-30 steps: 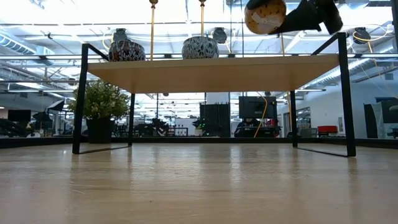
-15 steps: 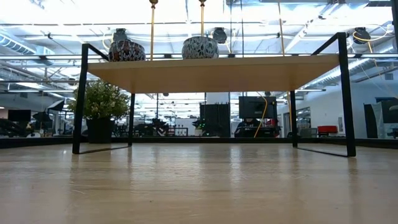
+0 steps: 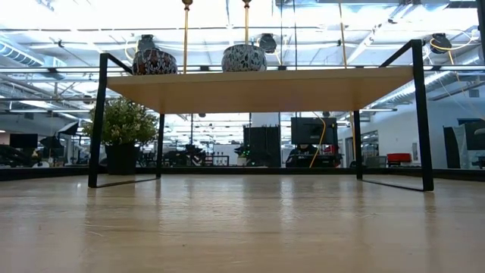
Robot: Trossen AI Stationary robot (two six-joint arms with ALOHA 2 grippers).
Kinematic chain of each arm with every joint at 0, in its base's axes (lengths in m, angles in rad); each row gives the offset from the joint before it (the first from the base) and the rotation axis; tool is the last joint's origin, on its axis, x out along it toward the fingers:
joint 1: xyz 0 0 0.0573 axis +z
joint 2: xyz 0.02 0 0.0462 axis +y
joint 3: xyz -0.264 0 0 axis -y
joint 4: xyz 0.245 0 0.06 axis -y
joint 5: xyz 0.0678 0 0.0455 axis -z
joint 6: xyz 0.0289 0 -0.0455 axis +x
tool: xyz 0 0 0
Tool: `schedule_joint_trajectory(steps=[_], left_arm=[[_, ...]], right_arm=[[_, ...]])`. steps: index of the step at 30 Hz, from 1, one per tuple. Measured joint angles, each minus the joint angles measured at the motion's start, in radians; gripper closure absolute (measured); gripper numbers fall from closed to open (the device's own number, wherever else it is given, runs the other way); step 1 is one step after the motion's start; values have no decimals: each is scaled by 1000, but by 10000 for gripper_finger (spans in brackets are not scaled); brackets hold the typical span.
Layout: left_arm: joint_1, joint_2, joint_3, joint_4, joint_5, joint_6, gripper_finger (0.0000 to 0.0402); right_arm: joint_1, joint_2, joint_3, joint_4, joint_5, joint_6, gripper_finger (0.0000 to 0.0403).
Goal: Pick & Place candle stick holders
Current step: Put the yellow scented candle on the shelf
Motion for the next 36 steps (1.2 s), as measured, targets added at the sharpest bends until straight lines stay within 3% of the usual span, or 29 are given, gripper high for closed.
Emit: schedule_joint_trajectory(steps=[7,13,21,25,32,36], left_arm=[[-69,0,0,3,411,45,5],[-151,-3,0,-56,538,138,5],[-286,-5,0,-128,540,262,5],[-339,-5,0,-136,511,263,5],[-412,-18,0,-157,439,220,5],[-446,-25,0,-172,398,187,5]], right_arm=[[63,-2,0,69,-47,47,109],[88,50,0,311,31,-40,109],[88,227,1,753,74,-217,109],[92,311,57,772,226,-247,109],[78,402,182,712,694,-411,109],[43,447,245,712,785,-492,109]])
